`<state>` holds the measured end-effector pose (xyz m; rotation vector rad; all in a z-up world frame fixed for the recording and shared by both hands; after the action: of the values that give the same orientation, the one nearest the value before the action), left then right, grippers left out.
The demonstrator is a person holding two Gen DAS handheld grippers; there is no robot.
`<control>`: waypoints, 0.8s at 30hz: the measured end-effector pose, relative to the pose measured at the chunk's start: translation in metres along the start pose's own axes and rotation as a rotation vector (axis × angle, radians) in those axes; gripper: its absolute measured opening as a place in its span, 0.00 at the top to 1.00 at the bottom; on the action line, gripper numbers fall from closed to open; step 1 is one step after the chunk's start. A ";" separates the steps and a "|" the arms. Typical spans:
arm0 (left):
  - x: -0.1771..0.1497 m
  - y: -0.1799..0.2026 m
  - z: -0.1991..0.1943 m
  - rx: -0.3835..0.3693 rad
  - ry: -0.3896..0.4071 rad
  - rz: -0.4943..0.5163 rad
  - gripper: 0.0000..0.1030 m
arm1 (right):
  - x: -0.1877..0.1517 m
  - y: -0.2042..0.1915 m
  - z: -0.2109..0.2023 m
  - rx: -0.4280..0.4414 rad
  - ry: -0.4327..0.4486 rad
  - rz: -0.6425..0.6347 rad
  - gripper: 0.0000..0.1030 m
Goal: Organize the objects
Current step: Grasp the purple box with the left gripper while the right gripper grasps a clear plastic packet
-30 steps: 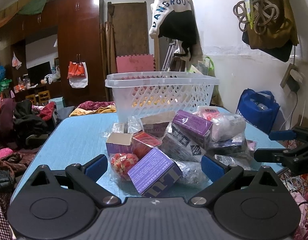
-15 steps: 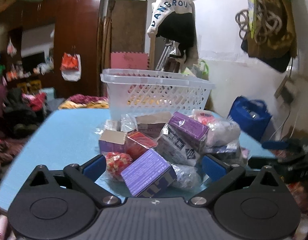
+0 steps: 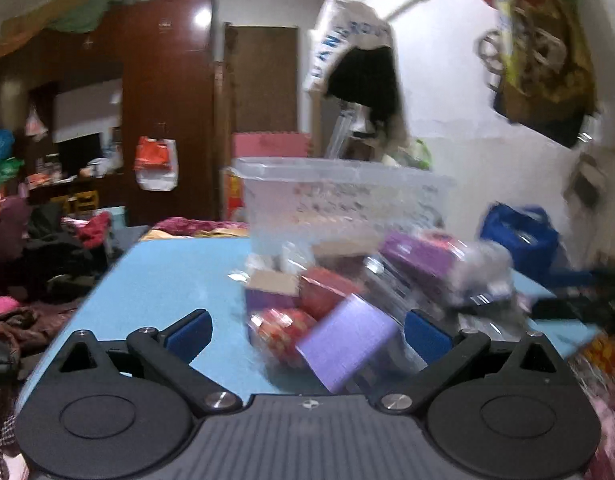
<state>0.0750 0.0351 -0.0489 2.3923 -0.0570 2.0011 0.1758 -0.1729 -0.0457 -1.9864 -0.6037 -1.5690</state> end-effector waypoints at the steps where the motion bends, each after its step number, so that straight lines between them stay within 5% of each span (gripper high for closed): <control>1: -0.003 0.004 -0.001 -0.026 -0.013 0.008 0.00 | -0.001 0.000 0.001 0.003 -0.001 0.005 0.00; 6: -0.018 0.009 0.010 -0.106 -0.083 -0.071 0.07 | -0.001 -0.009 -0.002 0.016 0.009 -0.020 0.00; 11: -0.029 0.009 0.017 -0.074 -0.091 -0.059 0.18 | -0.001 -0.021 0.003 0.020 0.011 -0.064 0.03; 20: -0.036 0.006 0.021 -0.066 -0.097 -0.069 0.26 | -0.005 -0.024 0.028 0.003 -0.046 -0.099 0.42; 24: -0.034 0.004 0.021 -0.051 -0.081 -0.065 0.44 | -0.004 -0.021 0.024 0.011 -0.047 -0.083 0.60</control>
<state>0.0898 0.0304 -0.0858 2.4098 -0.0315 1.8528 0.1794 -0.1416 -0.0515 -2.0186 -0.7203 -1.5672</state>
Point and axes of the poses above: each gripper's, at about its wrist camera, not at the fingertips, and z roughly the way its jaws point, y to its right, x to its top, the point moved 7 cm from there along z, roughly the way its jaws point, and after that the axes turned 10 degrees about y, right-handed, at the moved point
